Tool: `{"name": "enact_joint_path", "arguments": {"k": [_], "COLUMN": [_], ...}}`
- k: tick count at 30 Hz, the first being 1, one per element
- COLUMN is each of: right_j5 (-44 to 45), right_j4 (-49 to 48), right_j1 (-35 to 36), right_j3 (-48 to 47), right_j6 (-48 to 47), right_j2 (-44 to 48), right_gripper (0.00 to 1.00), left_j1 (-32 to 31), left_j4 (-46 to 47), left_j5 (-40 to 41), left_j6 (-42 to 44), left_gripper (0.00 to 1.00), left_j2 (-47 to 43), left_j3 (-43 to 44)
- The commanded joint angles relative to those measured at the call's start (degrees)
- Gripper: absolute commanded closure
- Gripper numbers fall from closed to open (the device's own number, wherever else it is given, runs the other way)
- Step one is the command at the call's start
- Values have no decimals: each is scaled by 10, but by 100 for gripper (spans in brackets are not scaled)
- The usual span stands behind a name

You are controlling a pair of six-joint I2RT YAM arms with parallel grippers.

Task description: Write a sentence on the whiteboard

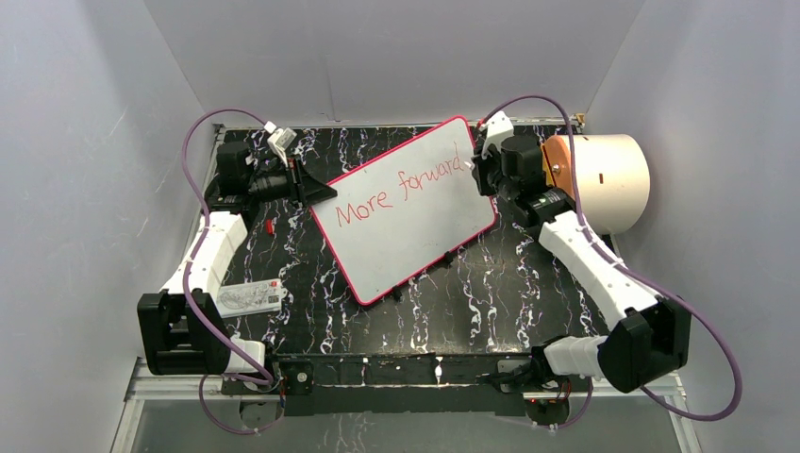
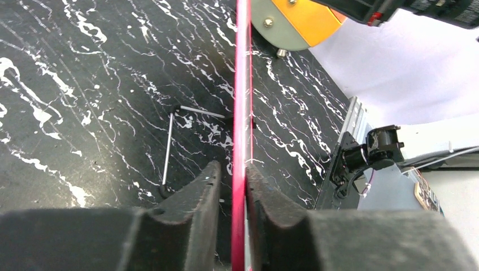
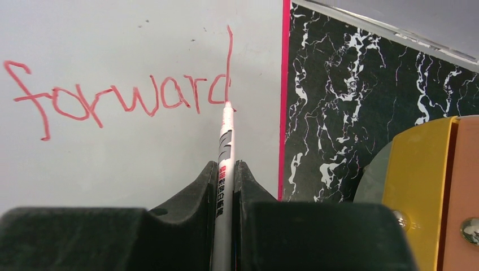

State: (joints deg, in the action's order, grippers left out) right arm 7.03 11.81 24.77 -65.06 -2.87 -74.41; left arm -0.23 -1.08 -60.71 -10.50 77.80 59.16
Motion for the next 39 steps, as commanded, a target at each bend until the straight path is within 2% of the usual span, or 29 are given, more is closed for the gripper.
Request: {"name": "enact_joint_path", "arguments": {"k": [1, 5, 12, 16, 26, 33, 39], "right_j5": [-24, -29, -27, 12, 75, 90, 98], "right_j4": [-15, -2, 12, 12, -13, -51, -62], "right_j1": [2, 6, 39, 89, 210, 259, 294], "right_j3": [3, 9, 17, 27, 76, 111, 117], "right_j6": [19, 24, 47, 52, 86, 101, 103], "right_j2": [42, 59, 87, 96, 123, 132, 124], "right_gripper": [100, 100, 100, 100, 100, 100, 100], "left_j1": [-10, -10, -9, -5, 1, 1, 1], "left_j4": [-46, -33, 24, 53, 173, 312, 309], "left_j5": [70, 97, 158, 184, 186, 200, 178], "left_j6": [6, -15, -75, -112, -255, -353, -343], "left_gripper": [74, 66, 61, 60, 59, 59, 64], "left_j2": [-8, -32, -106, -143, -224, -273, -278], "left_j3": [17, 22, -33, -75, -203, -321, -341]}}
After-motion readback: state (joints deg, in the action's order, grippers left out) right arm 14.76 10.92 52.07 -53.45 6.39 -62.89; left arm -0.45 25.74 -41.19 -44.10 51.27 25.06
